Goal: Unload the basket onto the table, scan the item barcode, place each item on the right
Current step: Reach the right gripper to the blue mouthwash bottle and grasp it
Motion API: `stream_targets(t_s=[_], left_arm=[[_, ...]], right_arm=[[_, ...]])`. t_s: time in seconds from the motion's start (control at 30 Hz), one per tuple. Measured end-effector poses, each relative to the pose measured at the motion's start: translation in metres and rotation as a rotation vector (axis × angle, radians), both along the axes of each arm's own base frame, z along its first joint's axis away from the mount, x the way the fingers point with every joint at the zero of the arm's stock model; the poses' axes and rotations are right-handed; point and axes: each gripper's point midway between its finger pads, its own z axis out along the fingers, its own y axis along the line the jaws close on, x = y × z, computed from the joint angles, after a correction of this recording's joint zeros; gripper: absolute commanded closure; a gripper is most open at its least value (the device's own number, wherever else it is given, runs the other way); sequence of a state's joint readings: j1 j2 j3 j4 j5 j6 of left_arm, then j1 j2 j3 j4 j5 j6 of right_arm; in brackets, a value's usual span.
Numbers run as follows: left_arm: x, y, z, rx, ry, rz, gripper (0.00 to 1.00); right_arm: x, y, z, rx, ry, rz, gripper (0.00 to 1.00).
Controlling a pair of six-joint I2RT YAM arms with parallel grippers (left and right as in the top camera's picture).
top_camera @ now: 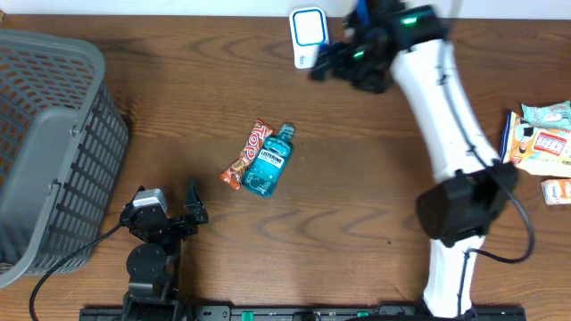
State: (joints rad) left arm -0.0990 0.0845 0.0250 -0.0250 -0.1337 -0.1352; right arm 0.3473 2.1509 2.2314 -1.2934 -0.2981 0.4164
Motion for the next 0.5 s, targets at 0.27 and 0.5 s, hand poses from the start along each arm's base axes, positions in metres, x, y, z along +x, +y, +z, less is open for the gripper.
stream_targets(t_s=[0.27,0.5], left_arm=[[0.0,0.0,0.0,0.0,0.0,0.0,0.02],[0.0,0.0,0.0,0.0,0.0,0.0,0.02]], right_arm=[[-0.046,0.077,-0.074,-0.081,0.201,0.049,0.01],[-0.057,0.101,-0.133,-0.147,0.272,0.039,0.01]])
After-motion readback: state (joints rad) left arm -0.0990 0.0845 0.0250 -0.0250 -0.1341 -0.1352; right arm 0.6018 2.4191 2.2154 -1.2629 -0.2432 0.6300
